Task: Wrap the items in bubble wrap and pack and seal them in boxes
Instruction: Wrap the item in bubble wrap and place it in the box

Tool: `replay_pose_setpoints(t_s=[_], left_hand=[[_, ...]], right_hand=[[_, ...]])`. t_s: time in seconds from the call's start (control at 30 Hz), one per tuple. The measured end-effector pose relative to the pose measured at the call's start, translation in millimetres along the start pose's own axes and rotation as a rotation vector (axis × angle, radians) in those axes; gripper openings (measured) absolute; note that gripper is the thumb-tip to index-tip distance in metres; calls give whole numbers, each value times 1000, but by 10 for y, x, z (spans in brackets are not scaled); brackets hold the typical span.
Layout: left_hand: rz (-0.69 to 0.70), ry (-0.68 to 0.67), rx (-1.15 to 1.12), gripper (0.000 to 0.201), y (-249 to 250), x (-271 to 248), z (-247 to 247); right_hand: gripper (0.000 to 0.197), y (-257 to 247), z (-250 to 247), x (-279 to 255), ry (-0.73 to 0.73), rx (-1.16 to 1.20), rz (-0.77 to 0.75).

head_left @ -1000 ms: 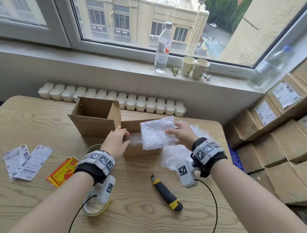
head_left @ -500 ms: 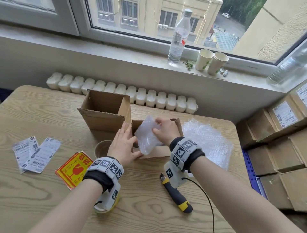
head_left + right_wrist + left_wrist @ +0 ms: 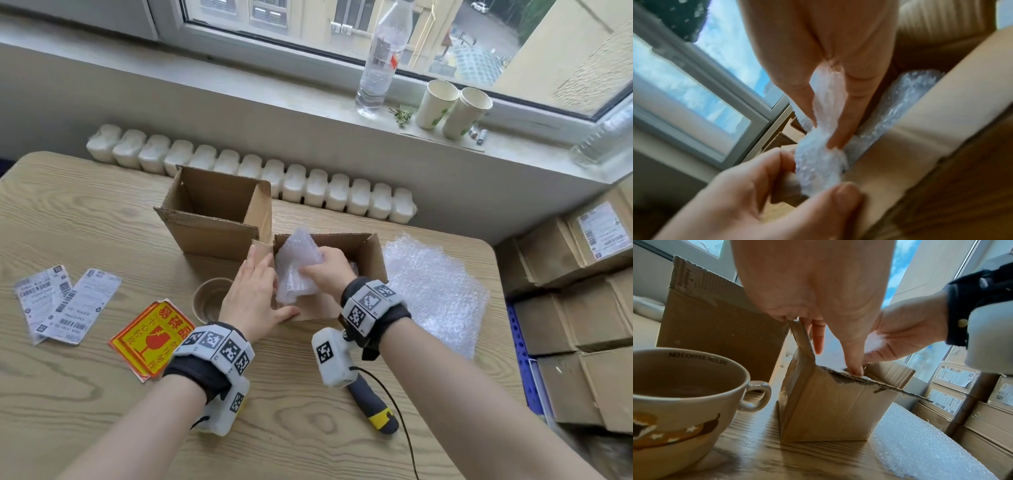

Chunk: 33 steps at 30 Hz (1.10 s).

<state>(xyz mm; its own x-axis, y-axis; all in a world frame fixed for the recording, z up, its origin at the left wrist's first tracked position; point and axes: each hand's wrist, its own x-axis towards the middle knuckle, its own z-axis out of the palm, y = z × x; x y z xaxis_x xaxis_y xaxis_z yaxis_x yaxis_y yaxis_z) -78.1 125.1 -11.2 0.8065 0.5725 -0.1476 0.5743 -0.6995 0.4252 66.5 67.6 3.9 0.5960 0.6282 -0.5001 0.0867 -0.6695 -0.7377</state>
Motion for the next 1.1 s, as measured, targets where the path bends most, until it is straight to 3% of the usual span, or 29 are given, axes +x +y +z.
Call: replay_pose_setpoints(t_s=[0.1, 0.27, 0.4, 0.47, 0.57, 0.67, 0.77, 0.9, 1.03, 1.1], left_hand=[[-22, 19, -39, 62, 14, 19, -13], [22, -3, 16, 57, 6, 15, 17], [27, -45, 49, 56, -38, 1, 29], [28, -57, 57, 57, -56, -3, 31], [29, -41, 53, 55, -70, -2, 61], [11, 19, -24, 58, -60, 2, 56], [-47, 15, -47, 89, -14, -9, 4], [-16, -8, 13, 79, -29, 35, -17], [3, -41, 139, 91, 42, 64, -115], [89, -33, 264, 92, 60, 118, -155]], right_hand=[[14, -5, 73, 88, -10, 163, 68], [27, 96, 203, 212, 28, -185, 153], [33, 17, 79, 135, 38, -426, 4], [33, 4, -28, 50, 98, -335, -90], [16, 31, -69, -43, 140, -283, -280], [11, 37, 89, 2, 76, -412, -340], [23, 27, 242, 113, -69, -589, -311], [35, 2, 160, 131, -279, -719, -280], [40, 110, 29, -40, -272, -721, -348], [40, 203, -11, -137, -246, -692, -400]])
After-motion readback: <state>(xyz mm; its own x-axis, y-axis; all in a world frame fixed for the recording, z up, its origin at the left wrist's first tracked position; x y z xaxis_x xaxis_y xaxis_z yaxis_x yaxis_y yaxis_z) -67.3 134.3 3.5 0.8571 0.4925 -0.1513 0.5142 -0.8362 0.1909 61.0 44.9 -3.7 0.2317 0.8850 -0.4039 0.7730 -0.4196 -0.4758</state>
